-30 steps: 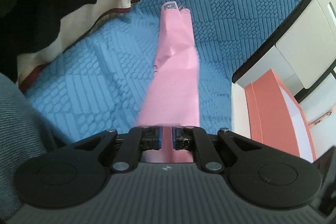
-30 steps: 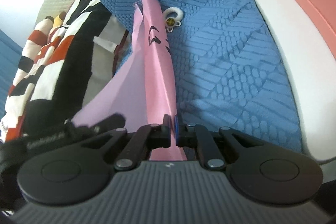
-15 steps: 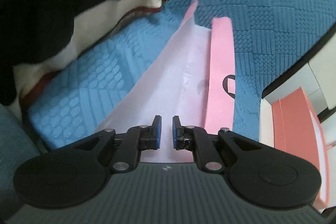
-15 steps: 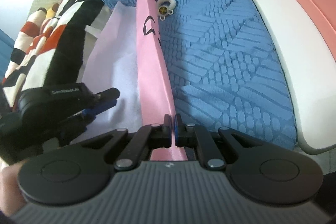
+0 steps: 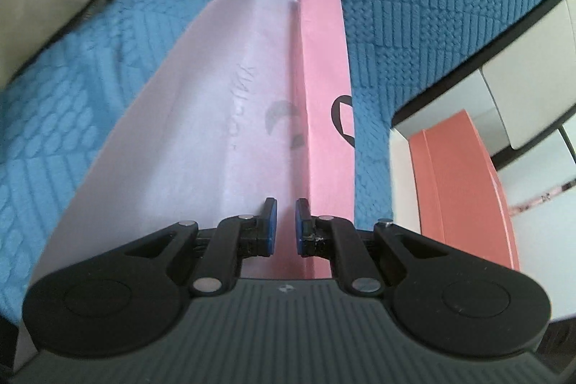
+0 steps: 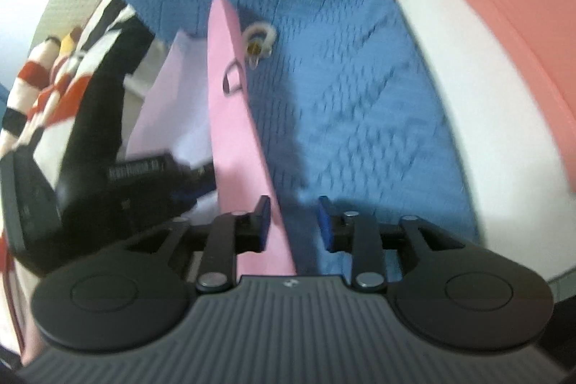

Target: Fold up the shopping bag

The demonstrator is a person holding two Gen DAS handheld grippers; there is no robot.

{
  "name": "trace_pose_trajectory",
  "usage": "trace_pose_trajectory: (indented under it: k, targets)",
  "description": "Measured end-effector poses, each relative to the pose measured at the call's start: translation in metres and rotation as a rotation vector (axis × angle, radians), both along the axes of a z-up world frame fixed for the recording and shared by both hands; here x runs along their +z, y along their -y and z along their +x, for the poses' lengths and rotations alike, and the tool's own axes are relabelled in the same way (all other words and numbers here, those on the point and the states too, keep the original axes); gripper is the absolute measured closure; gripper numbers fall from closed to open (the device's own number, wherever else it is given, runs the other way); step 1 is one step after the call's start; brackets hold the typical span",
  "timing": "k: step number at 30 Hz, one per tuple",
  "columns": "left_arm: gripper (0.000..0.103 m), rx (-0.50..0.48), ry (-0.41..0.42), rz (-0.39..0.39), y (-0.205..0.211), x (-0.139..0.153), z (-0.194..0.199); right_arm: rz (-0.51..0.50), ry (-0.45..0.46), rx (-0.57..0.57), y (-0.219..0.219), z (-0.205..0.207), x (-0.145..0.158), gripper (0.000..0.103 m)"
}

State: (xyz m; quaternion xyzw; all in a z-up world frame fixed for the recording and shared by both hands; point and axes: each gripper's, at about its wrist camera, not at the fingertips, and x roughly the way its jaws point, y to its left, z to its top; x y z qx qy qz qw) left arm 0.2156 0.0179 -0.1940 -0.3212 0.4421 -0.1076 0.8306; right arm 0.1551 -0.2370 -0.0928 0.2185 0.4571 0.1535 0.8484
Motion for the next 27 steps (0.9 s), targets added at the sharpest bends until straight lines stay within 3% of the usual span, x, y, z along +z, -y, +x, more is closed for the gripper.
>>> trace_pose_trajectory:
  k: [6,10,12,15,22,27]
  targets:
    - [0.092,-0.035,-0.005,-0.015,0.001,-0.001,0.002,-0.02,0.115,0.028,-0.003,0.026,0.031,0.065]
    - [0.092,-0.067,-0.003,0.074,0.009,0.002,0.003,-0.029,0.155,0.156,-0.027,0.055,0.041,0.065]
    - [0.092,-0.08,0.0,0.081,0.011,0.004,0.005,-0.055,0.163,0.233,-0.04,0.071,0.042,0.064]
    - [0.092,-0.094,-0.006,0.097,0.009,0.002,0.005,-0.089,0.158,0.285,-0.055,0.093,0.038,0.052]
    - [0.092,-0.11,-0.003,0.116,0.013,0.005,0.006,-0.069,0.149,0.361,-0.075,0.127,0.036,0.052]
    - [0.092,-0.113,-0.005,0.116,0.016,0.004,0.008,-0.171,0.164,0.391,-0.093,0.14,0.031,0.052]
